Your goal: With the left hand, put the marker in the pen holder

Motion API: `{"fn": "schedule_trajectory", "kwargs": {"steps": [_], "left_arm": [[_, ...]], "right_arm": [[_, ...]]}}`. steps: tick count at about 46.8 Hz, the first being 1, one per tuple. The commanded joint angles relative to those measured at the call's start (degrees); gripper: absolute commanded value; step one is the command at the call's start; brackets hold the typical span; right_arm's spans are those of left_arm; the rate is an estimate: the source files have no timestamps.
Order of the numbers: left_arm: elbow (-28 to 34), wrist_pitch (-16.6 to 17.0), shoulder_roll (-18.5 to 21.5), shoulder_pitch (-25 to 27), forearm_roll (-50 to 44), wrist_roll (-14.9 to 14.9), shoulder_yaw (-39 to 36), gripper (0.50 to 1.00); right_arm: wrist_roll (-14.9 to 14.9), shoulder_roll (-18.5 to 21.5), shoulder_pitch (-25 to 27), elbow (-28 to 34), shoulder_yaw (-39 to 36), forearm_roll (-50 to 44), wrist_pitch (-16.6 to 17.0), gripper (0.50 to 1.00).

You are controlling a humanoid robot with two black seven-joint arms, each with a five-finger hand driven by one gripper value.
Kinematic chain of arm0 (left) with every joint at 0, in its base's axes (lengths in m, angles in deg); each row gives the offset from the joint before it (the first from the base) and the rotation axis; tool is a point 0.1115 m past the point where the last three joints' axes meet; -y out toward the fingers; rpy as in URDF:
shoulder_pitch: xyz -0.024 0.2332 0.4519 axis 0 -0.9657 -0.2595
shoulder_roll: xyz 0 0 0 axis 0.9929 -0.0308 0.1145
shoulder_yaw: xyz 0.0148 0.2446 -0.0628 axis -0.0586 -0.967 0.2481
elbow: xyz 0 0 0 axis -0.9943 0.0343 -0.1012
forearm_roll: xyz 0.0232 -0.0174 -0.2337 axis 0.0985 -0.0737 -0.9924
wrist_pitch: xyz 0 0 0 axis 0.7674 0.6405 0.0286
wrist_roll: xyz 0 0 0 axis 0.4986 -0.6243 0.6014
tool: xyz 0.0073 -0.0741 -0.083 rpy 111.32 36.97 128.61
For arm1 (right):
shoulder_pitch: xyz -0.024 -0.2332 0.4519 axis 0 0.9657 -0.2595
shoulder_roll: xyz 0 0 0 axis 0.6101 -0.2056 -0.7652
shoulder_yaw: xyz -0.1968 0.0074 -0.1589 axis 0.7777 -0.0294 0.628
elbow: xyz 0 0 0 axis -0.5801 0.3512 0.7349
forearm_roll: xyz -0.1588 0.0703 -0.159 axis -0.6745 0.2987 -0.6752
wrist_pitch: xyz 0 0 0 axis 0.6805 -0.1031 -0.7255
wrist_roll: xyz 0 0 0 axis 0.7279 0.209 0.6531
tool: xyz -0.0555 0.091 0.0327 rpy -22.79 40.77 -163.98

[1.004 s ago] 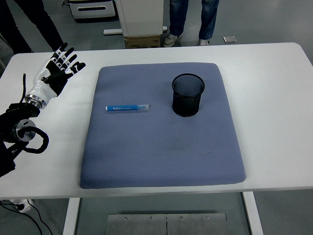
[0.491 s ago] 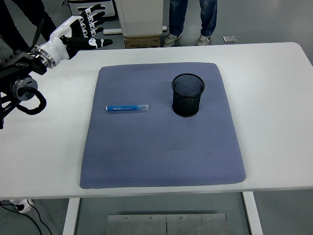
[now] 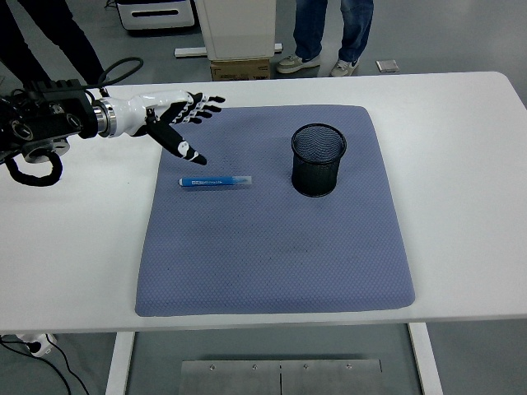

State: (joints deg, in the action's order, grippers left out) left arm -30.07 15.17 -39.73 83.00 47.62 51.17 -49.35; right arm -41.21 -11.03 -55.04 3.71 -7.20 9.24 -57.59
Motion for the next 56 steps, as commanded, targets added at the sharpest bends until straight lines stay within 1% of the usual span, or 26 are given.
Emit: {"fn": "schedule_trajectory", "kwargs": {"steps": [1, 5, 10, 12, 19, 24, 28, 29, 34, 36, 41, 43, 44, 51, 54, 56], "left_arm": [[1.9, 0.1, 0.0, 1.2, 5.5, 0.0, -2.8, 1.000], [3.0, 0.2, 0.0, 2.1, 8.8, -0.2, -2.9, 1.000], [3.0, 0.4, -0.1, 2.9, 10.5, -0.3, -3.8, 1.000], [3.0, 0.4, -1.2, 3.8, 12.1, -0.4, -4.5, 1.000], [2.8, 1.0, -3.1, 4.1, 16.0, -0.5, -4.4, 1.000], [2.8, 2.9, -4.1, 4.0, 16.7, -0.5, -4.2, 1.000], [2.6, 3.8, -4.8, 3.9, 16.8, -0.5, -4.2, 1.000], [2.2, 4.2, -5.9, 3.7, 16.9, -0.5, -4.2, 1.000], [-0.6, 4.8, -8.2, 3.4, 17.2, -0.6, -4.0, 1.000], [-1.2, 4.8, -8.9, 3.2, 17.6, -1.2, -4.0, 1.000], [-1.7, 4.8, -10.5, 3.1, 18.5, -4.2, -4.0, 1.000], [-1.7, 4.8, -10.7, 3.1, 18.6, -4.7, -4.0, 1.000], [-2.0, 4.8, -11.6, 3.1, 18.6, -5.3, -4.0, 1.000], [-2.1, 4.1, -12.3, 3.4, 18.6, -5.7, -4.0, 1.000], [-2.1, 3.0, -12.5, 3.9, 18.6, -8.0, -4.0, 1.000], [-2.1, 1.9, -12.5, 3.9, 18.6, -8.7, -3.8, 1.000]], "right_arm": [[0.0, 0.0, 0.0, 0.0, 0.0, 0.0, 0.0, 1.000], [0.0, 0.0, 0.0, 0.0, 0.0, 0.0, 0.0, 1.000], [0.0, 0.0, 0.0, 0.0, 0.0, 0.0, 0.0, 1.000], [0.0, 0.0, 0.0, 0.0, 0.0, 0.0, 0.0, 1.000], [0.0, 0.0, 0.0, 0.1, 0.0, 0.0, 0.0, 1.000], [0.0, 0.0, 0.0, 0.0, 0.0, 0.0, 0.0, 1.000], [0.0, 0.0, 0.0, 0.0, 0.0, 0.0, 0.0, 1.000], [0.0, 0.0, 0.0, 0.0, 0.0, 0.0, 0.0, 1.000], [0.0, 0.0, 0.0, 0.0, 0.0, 0.0, 0.0, 1.000], [0.0, 0.0, -0.1, 0.0, 0.0, 0.0, 0.0, 1.000], [0.0, 0.0, 0.0, 0.0, 0.0, 0.0, 0.0, 1.000], [0.0, 0.0, 0.0, 0.1, 0.0, 0.0, 0.0, 1.000], [0.0, 0.0, 0.0, 0.0, 0.0, 0.0, 0.0, 1.000], [0.0, 0.0, 0.0, 0.0, 0.0, 0.0, 0.0, 1.000], [0.0, 0.0, 0.0, 0.0, 0.0, 0.0, 0.0, 1.000], [0.0, 0.0, 0.0, 0.0, 0.0, 0.0, 0.0, 1.000]]}}
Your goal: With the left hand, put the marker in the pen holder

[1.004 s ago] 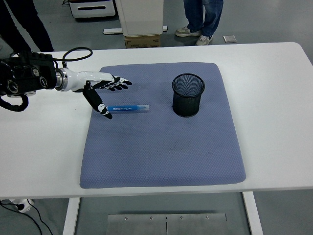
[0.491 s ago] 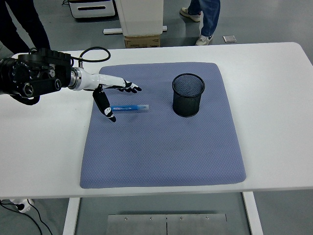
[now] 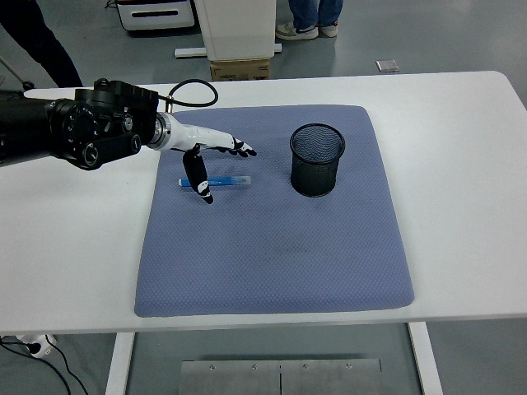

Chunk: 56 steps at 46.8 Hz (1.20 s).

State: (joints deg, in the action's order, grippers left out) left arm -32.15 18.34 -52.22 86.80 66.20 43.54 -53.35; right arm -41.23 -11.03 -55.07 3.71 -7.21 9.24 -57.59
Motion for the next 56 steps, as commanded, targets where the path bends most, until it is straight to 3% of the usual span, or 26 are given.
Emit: {"fn": "schedule_trajectory", "kwargs": {"steps": [1, 23, 34, 35, 43, 44, 56], "left_arm": [[0.0, -2.0, 0.0, 0.2, 0.0, -1.2, 0.3, 1.000], [0.0, -3.3, -1.0, 0.2, 3.1, -1.8, 0.9, 1.000], [0.0, -3.3, -1.9, 0.2, 3.6, -1.8, 0.9, 0.918], [0.0, -3.3, -2.2, 0.1, 3.6, -1.8, 0.9, 0.886], [0.0, -3.3, -2.6, 0.1, 4.3, -3.0, 0.9, 0.804], [0.0, -3.3, -2.6, 0.1, 4.7, -3.0, 0.9, 0.775], [-0.1, -2.9, -2.7, -0.4, 5.0, -3.1, 0.9, 0.748]], "right_arm": [[0.0, 0.0, -0.1, 0.0, 0.0, 0.0, 0.0, 1.000], [0.0, 0.0, 0.0, 0.0, 0.0, 0.0, 0.0, 1.000], [0.0, 0.0, 0.0, 0.0, 0.0, 0.0, 0.0, 1.000], [0.0, 0.0, 0.0, 0.0, 0.0, 0.0, 0.0, 1.000], [0.0, 0.0, 0.0, 0.0, 0.0, 0.0, 0.0, 1.000], [0.0, 0.0, 0.0, 0.0, 0.0, 0.0, 0.0, 1.000], [0.0, 0.0, 0.0, 0.0, 0.0, 0.0, 0.0, 1.000]]}}
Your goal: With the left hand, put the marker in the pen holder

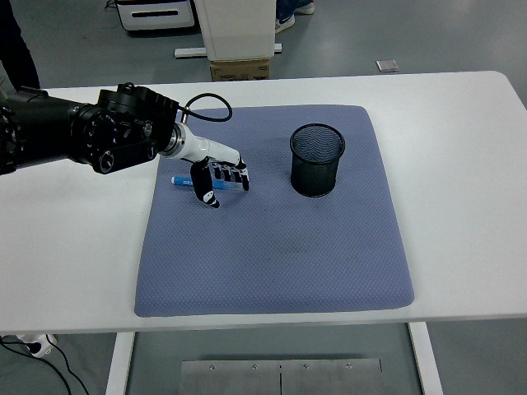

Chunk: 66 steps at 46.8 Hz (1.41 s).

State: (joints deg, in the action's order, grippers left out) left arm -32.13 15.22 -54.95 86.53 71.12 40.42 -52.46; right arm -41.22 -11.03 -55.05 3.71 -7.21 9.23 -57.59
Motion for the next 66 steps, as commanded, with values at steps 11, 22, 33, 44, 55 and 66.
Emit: {"fn": "schedule_trajectory", "kwargs": {"steps": [11, 22, 33, 44, 55, 66], "left_arm": [[-0.8, 0.7, 0.4, 0.0, 0.0, 0.0, 0.3, 0.760], [-1.8, 0.6, 1.1, 0.3, 0.1, 0.0, 1.2, 0.763], [-1.8, 0.7, 1.1, 0.1, 3.1, 0.0, 1.0, 0.745], [-1.8, 1.6, 0.8, -0.4, 3.2, -1.1, 0.9, 0.716], [-1.8, 3.0, 0.4, -0.6, 4.3, -1.3, 0.8, 0.710], [-1.8, 3.1, 0.2, -1.2, 4.5, -1.8, 0.8, 0.660]], "right_arm": [[0.0, 0.0, 0.0, 0.0, 0.0, 0.0, 0.0, 1.000], [0.0, 0.0, 0.0, 0.0, 0.0, 0.0, 0.0, 1.000], [0.0, 0.0, 0.0, 0.0, 0.0, 0.0, 0.0, 1.000], [0.0, 0.0, 0.0, 0.0, 0.0, 0.0, 0.0, 1.000], [0.0, 0.0, 0.0, 0.0, 0.0, 0.0, 0.0, 1.000], [0.0, 0.0, 0.0, 0.0, 0.0, 0.0, 0.0, 1.000]]}}
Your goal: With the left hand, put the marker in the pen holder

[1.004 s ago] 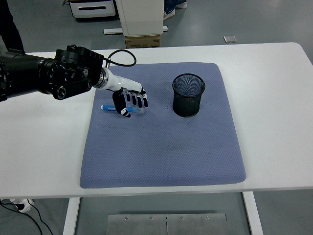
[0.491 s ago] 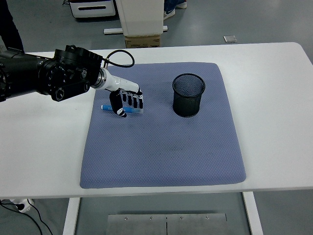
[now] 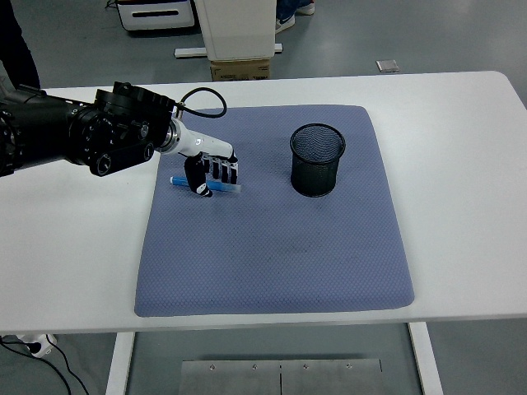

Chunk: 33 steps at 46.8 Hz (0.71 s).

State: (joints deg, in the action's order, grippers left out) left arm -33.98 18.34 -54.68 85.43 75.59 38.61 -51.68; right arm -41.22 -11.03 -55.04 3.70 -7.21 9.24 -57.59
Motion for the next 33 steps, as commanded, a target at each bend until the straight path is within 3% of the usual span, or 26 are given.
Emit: {"fn": "schedule_trajectory", "kwargs": {"steps": [1, 27, 33], "left_arm": [[0.0, 0.0, -0.1, -0.2, 0.0, 0.0, 0.0, 0.657], [0.0, 1.1, -0.4, -0.9, 1.9, -0.4, 0.0, 0.616], [0.0, 1.6, -0.3, -0.9, 1.9, -0.3, 0.0, 0.587]], "right_arm": [[0.0, 0.0, 0.0, 0.0, 0.0, 0.0, 0.0, 1.000], [0.0, 0.0, 0.0, 0.0, 0.0, 0.0, 0.0, 1.000], [0.0, 0.0, 0.0, 0.0, 0.0, 0.0, 0.0, 1.000]]}}
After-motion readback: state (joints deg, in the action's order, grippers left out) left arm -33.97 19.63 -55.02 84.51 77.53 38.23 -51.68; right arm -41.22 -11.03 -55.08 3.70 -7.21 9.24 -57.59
